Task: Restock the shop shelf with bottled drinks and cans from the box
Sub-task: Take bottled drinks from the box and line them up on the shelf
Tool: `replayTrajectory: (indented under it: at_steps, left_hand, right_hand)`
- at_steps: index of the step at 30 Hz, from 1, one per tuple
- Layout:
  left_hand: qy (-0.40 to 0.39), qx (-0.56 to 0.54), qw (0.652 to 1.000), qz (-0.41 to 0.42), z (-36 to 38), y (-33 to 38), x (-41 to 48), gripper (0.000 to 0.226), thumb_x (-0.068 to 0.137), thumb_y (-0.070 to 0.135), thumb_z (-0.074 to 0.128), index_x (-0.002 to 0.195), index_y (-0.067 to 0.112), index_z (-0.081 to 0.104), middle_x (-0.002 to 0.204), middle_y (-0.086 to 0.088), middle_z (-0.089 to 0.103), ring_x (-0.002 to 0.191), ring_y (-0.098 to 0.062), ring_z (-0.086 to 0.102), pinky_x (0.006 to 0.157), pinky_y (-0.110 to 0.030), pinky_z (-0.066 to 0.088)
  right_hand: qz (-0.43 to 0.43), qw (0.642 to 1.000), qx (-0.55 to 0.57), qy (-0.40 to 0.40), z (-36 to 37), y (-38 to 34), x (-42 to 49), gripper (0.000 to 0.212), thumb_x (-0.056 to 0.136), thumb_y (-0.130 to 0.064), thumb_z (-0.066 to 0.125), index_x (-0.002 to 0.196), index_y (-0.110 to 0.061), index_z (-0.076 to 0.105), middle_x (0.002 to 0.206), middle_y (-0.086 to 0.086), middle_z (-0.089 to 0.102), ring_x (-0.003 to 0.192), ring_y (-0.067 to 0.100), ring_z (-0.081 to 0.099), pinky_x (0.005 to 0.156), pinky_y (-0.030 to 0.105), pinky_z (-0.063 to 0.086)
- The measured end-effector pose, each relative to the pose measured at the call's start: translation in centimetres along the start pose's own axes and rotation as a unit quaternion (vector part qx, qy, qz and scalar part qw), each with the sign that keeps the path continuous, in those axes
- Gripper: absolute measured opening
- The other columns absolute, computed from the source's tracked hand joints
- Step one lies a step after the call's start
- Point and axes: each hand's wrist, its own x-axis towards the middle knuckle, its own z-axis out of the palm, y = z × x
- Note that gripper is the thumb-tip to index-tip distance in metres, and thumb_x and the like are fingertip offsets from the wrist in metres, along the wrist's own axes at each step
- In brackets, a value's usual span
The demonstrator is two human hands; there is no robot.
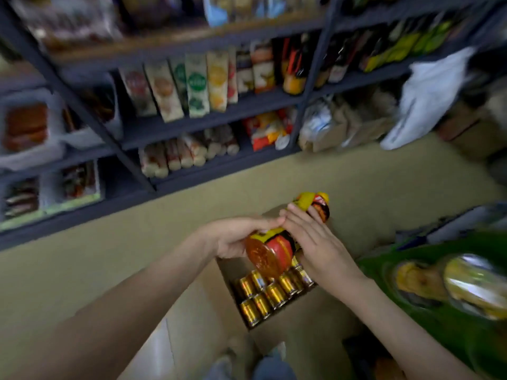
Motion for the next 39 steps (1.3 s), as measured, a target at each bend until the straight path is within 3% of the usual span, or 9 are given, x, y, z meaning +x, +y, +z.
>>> replayTrajectory:
  at_steps: [4,8,12,15,17,20,26,33,39]
  left_hand:
    - [-0.046,0.022,0.994,0.096,5.4,4.4,-5.0,0.042,0.075,0.033,0.069,0.113,0.015,0.060,0.096,-0.002,0.074,0.084,-0.014,0.070,0.075,-0.029,0.057]
    - [-0.016,0.131,0.967,0.217,11.4,8.0,-9.4,0.041,0.091,0.015,0.061,0.130,0.014,0.046,0.105,-0.004,0.070,0.081,-0.013,0.069,0.071,-0.030,0.057]
    - [0.049,0.305,0.873,0.377,19.6,8.3,-15.1,0.055,0.080,0.035,0.072,0.126,0.034,0.041,0.111,0.009,0.064,0.100,-0.012,0.064,0.088,-0.033,0.051]
    - [0.056,0.414,0.774,0.476,25.6,7.3,-19.4,0.061,0.085,0.033,0.068,0.136,0.036,0.034,0.092,0.022,0.055,0.085,-0.001,0.058,0.068,-0.013,0.042]
    - [0.003,0.454,0.728,0.513,29.0,6.3,-21.7,0.068,0.085,0.034,0.067,0.140,0.043,0.027,0.094,0.024,0.060,0.083,0.001,0.058,0.067,-0.007,0.043]
    - [-0.123,0.453,0.712,0.522,34.0,5.3,-23.6,0.069,0.081,0.041,0.058,0.144,0.045,0.029,0.113,0.012,0.067,0.107,-0.006,0.063,0.093,-0.030,0.051]
    - [-0.238,0.452,0.727,0.459,46.5,3.2,-25.4,0.063,0.068,0.057,0.074,0.121,0.033,0.049,0.107,0.010,0.066,0.100,-0.008,0.064,0.089,-0.029,0.052]
    - [-0.437,0.410,0.711,0.369,64.4,-6.7,-29.1,0.041,0.086,0.022,0.067,0.123,0.024,0.050,0.089,0.005,0.072,0.081,-0.007,0.069,0.072,-0.023,0.055]
    - [-0.412,0.399,0.666,0.476,76.5,-12.7,-31.9,0.061,0.068,0.042,0.080,0.122,0.034,0.053,0.101,0.001,0.073,0.094,-0.013,0.070,0.086,-0.039,0.056]
  right_hand:
    - [0.052,0.990,-0.025,0.128,-8.7,-3.1,-2.7,0.077,0.070,0.014,0.059,0.138,-0.012,0.033,0.148,0.008,0.025,0.142,0.029,0.018,0.118,0.039,0.013]
    - [0.216,0.932,0.049,0.287,-17.6,-8.7,-6.3,0.054,0.081,0.007,0.046,0.130,-0.017,0.048,0.119,0.004,0.053,0.108,0.016,0.049,0.099,0.007,0.029]
    - [0.349,0.823,0.276,0.353,-23.5,-16.0,-9.6,0.048,0.088,-0.036,0.063,0.132,-0.028,0.045,0.105,-0.013,0.064,0.095,0.003,0.062,0.091,0.028,0.048]
    - [0.370,0.747,0.334,0.439,-26.6,-19.9,-12.4,0.059,0.081,-0.040,0.070,0.131,-0.025,0.042,0.112,-0.008,0.064,0.102,0.011,0.064,0.092,0.040,0.052]
    - [0.385,0.705,0.317,0.503,-28.8,-21.9,-15.3,0.061,0.075,-0.037,0.076,0.124,-0.022,0.045,0.107,-0.004,0.065,0.098,0.011,0.064,0.086,0.036,0.054]
    - [0.367,0.662,0.313,0.573,-32.3,-24.5,-21.4,0.064,0.064,-0.037,0.084,0.115,-0.011,0.054,0.102,0.009,0.069,0.092,0.022,0.069,0.084,0.044,0.056]
    - [0.302,0.616,0.374,0.624,-36.3,-30.1,-35.5,0.038,0.073,-0.024,0.066,0.109,-0.010,0.062,0.096,0.013,0.073,0.082,0.025,0.071,0.066,0.038,0.060]
    - [0.306,0.611,0.299,0.667,-39.0,-36.1,-54.1,0.052,0.077,-0.027,0.065,0.123,-0.007,0.054,0.111,0.019,0.068,0.097,0.034,0.068,0.078,0.046,0.058]
    - [0.344,0.653,0.236,0.632,-43.5,-39.2,-66.9,0.051,0.082,-0.032,0.064,0.130,-0.022,0.049,0.116,0.008,0.068,0.101,0.025,0.068,0.079,0.041,0.058]
